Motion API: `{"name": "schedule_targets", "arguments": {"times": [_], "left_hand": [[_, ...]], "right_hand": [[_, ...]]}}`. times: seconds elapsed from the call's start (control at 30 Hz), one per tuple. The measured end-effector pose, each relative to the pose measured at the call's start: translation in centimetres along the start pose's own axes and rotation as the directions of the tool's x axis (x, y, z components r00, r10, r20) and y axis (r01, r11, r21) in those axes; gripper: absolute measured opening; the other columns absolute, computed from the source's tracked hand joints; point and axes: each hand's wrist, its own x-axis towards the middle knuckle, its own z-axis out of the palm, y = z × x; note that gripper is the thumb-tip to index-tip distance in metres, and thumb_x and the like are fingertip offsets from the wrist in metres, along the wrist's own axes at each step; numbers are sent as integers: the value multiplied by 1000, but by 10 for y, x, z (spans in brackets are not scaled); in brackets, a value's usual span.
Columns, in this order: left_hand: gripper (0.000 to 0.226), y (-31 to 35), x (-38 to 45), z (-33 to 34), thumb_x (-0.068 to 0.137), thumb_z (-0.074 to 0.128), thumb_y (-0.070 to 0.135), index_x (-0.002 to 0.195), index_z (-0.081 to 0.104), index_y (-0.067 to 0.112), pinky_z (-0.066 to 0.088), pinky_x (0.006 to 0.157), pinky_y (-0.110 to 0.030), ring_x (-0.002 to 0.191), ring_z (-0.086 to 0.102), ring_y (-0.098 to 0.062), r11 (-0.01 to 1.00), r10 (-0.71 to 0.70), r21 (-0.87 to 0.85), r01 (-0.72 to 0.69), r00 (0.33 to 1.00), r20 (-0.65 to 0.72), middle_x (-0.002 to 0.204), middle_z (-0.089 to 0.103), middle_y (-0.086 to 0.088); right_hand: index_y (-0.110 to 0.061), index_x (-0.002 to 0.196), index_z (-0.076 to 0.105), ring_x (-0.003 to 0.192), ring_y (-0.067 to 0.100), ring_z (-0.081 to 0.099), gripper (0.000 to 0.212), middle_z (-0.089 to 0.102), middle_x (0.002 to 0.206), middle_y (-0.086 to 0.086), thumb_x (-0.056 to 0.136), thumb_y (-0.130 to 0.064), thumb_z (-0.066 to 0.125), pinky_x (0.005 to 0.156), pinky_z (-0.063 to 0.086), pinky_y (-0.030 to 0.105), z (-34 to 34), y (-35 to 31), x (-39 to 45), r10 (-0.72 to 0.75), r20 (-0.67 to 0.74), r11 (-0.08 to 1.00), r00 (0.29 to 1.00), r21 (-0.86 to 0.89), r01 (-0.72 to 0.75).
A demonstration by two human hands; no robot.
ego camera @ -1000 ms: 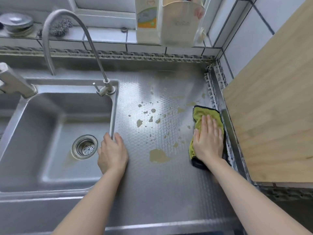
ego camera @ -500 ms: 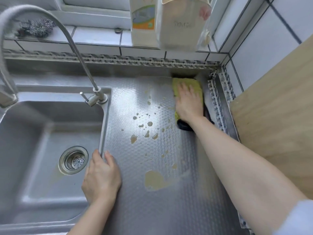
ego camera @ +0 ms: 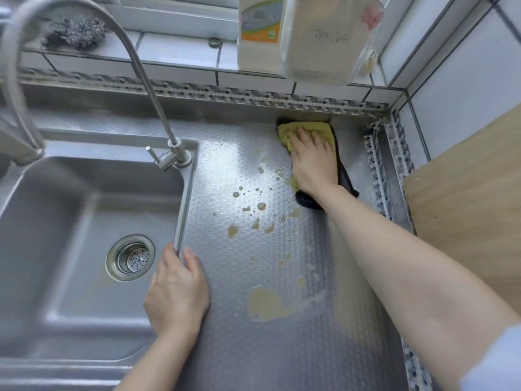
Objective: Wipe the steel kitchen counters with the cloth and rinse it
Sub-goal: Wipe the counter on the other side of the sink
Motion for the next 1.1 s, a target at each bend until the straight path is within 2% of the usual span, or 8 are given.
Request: {"name": "schedule_targets", "arguments": {"times": [0.1,0.27,0.37,0.47,0.6,0.77,1.0,1.1], "left_hand": [[46,1,1,0,97,26,44,126,46,15,45,82,-47,109,57,-40,1000,-5,4,4,1000,11,129,58,-13],[46,2,2,-2,95,24,46,121,48,16,44,81,-46,107,57,-39,1000,-2,4,2,1000,13,125,60,-13],[45,1,2,-2,94,24,46,117,48,16,44,80,-46,105,58,-39,1000,2,2,-2,1000,18,122,61,-13],[45,1,2,-1,95,24,45,119,48,15,44,79,-46,105,58,-39,1000,5,8,-5,1000,9,124,61,-13],[44,1,1,0,96,25,44,117,49,14,44,77,-45,103,59,-40,1000,8,19,-8,1000,-1,122,61,-14],[42,0,4,0,97,27,41,116,49,11,44,80,-46,105,58,-41,1000,26,13,-26,1000,8,122,61,-16],[48,-1,4,0,98,25,44,123,50,11,44,82,-47,105,58,-43,999,40,16,-40,999,2,119,63,-21],[44,-2,3,-1,98,24,43,113,52,12,43,77,-46,98,59,-44,999,41,21,-41,999,-3,110,65,-22]], "right_hand": [[-31,149,33,145,31,26,48,32,158,-2,101,-29,31,118,19,45,1,-52,-2,-308,52,951,950,-1,309],[-34,151,28,150,18,15,48,23,161,-10,104,-32,33,122,7,40,11,-98,-28,-665,200,747,720,159,645],[-26,147,39,144,20,28,48,36,156,-2,99,-20,39,120,17,40,-3,-65,-8,-583,111,811,805,136,569],[-18,147,38,142,24,32,50,38,154,5,97,-19,37,118,20,41,-7,-21,14,-285,26,958,958,51,284],[-23,150,32,144,26,26,51,34,156,1,100,-24,32,118,18,44,6,-22,15,-145,6,989,989,11,145],[-35,151,27,148,27,19,56,25,160,-7,98,-24,40,120,14,44,8,-83,-16,-363,100,931,926,7,364],[-30,151,31,150,16,13,48,25,160,-10,104,-27,36,120,2,34,8,-107,-83,-807,244,581,537,167,797],[-27,152,30,150,15,15,50,25,160,-7,102,-23,36,122,5,35,0,-80,-55,-674,201,739,711,178,650]]}}
